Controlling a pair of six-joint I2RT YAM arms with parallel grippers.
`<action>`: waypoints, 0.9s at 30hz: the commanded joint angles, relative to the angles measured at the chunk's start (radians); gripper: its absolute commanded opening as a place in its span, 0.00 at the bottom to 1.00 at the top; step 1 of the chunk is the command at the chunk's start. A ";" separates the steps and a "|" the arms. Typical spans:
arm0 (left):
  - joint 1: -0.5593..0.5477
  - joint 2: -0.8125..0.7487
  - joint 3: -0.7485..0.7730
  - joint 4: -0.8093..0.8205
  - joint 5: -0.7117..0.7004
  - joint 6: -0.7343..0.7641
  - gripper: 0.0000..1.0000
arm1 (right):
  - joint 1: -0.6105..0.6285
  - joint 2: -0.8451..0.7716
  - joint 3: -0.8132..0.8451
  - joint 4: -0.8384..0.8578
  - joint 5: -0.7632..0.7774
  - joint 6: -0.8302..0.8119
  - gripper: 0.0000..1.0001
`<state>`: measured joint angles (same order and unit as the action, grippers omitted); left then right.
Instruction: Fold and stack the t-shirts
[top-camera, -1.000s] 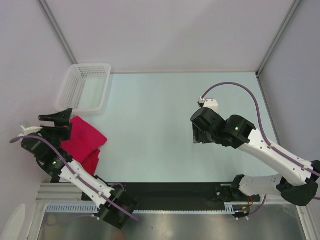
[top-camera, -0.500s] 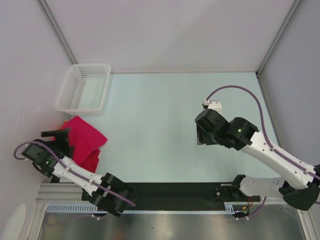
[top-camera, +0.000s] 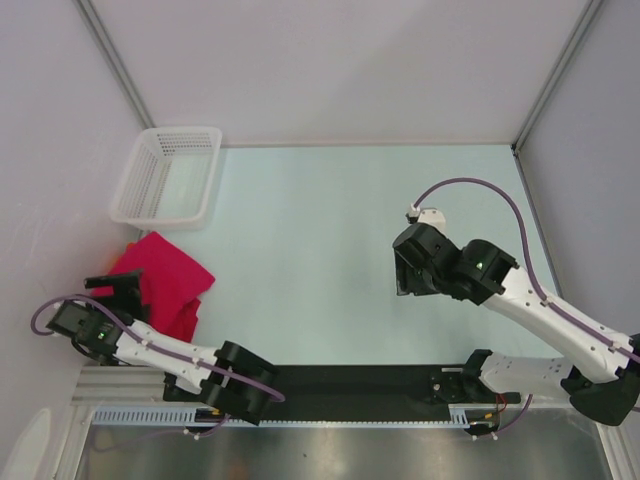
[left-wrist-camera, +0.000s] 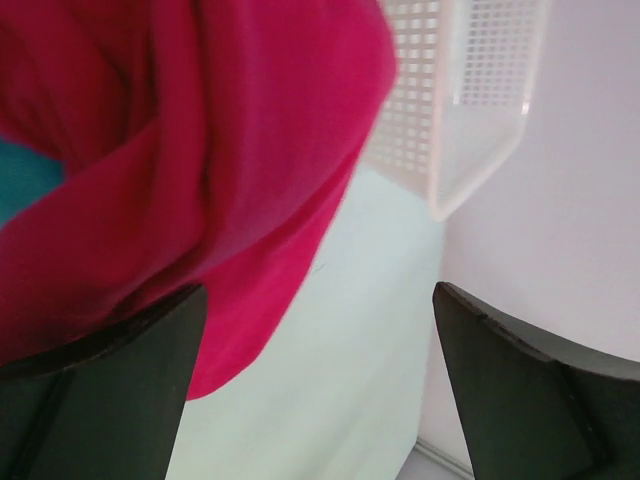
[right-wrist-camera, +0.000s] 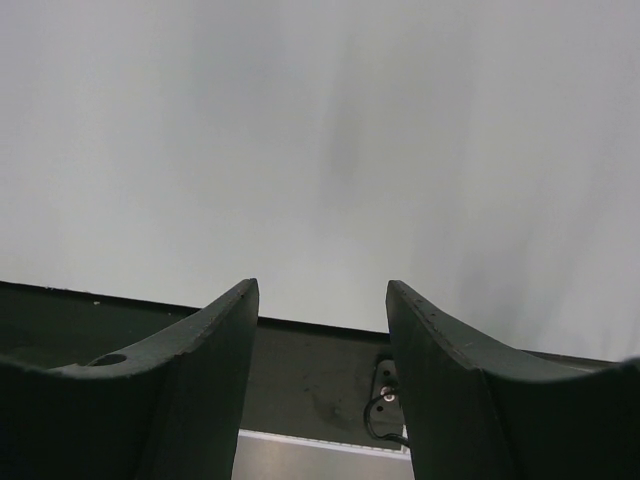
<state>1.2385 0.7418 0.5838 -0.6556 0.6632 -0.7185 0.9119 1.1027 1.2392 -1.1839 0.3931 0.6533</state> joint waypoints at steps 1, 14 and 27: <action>-0.028 -0.053 0.048 0.169 0.107 -0.106 1.00 | -0.010 0.029 0.002 0.134 -0.049 -0.030 0.60; -0.900 0.338 0.646 0.001 -0.124 0.140 1.00 | 0.027 0.277 0.206 0.260 -0.111 -0.110 0.59; -1.343 0.834 1.098 -0.713 -0.976 0.318 1.00 | -0.018 0.092 -0.052 0.461 -0.174 -0.092 0.60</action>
<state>-0.1089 1.5986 1.6684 -1.1305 -0.0299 -0.4458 0.9123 1.2480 1.2461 -0.8120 0.2451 0.5678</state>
